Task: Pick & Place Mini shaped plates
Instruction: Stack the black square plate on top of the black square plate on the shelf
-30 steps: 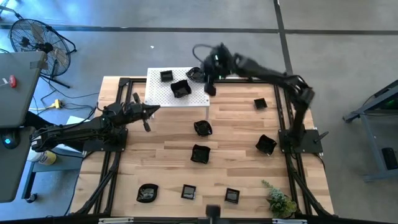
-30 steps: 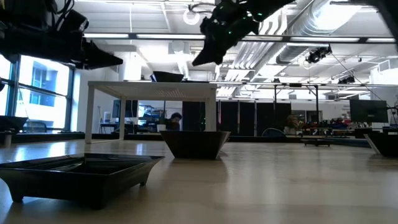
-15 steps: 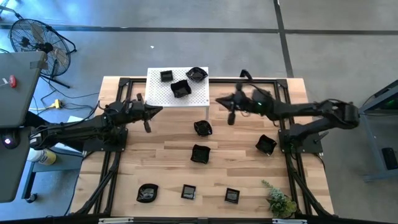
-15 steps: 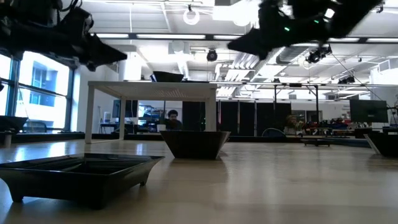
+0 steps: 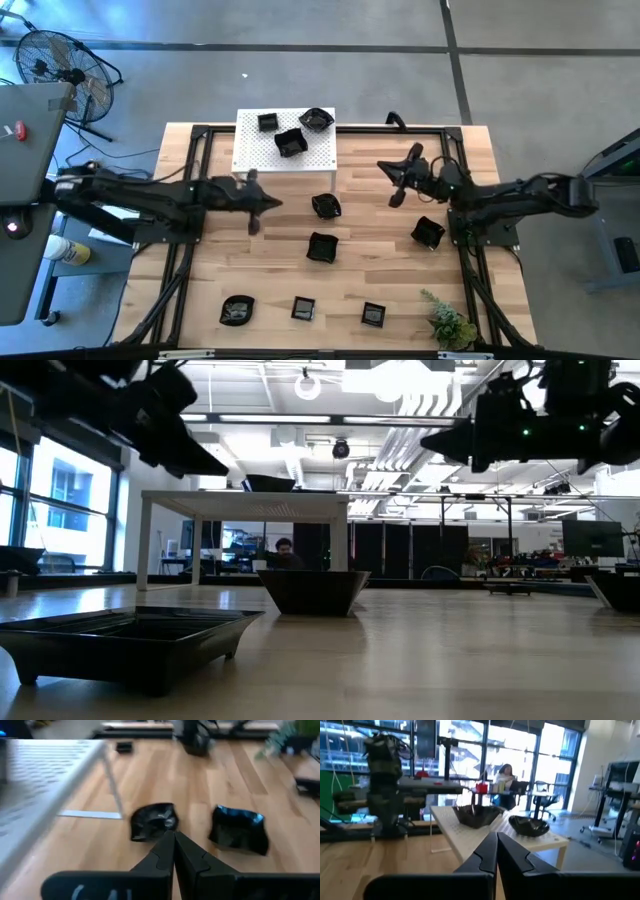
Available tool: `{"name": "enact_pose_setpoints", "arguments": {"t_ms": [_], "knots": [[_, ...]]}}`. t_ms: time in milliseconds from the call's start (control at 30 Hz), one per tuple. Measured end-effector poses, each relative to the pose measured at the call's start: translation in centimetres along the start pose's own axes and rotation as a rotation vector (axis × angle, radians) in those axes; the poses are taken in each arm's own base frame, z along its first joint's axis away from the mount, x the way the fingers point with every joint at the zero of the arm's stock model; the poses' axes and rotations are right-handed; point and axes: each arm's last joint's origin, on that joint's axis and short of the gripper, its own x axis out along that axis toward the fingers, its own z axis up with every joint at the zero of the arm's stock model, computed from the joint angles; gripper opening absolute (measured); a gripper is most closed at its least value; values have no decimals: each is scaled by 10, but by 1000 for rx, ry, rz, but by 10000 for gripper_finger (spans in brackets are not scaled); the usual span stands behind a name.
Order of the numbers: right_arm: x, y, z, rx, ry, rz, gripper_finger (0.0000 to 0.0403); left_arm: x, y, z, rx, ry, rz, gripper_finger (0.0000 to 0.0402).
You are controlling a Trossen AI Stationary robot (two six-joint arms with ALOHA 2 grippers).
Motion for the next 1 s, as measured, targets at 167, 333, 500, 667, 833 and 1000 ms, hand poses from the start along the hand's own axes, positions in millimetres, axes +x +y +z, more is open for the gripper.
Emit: {"name": "enact_pose_setpoints", "arguments": {"t_ms": [167,333,500,667,833,1000], "knots": [[-6,0,-6,-21,21,-2,4,17,-27,12,49,107,-56,2],[-6,0,-6,-25,18,-2,4,32,-45,16,39,250,-32,3],[-6,0,-5,-26,13,-2,2,48,-59,12,-87,412,-26,3],[-6,0,-4,-52,3,-4,8,61,-82,13,-166,595,-62,9],[-6,0,-2,-75,-20,-6,5,77,-108,17,-202,720,-95,57],[-6,-1,-1,-115,-36,-12,2,94,-130,17,-239,785,-204,111]]}}
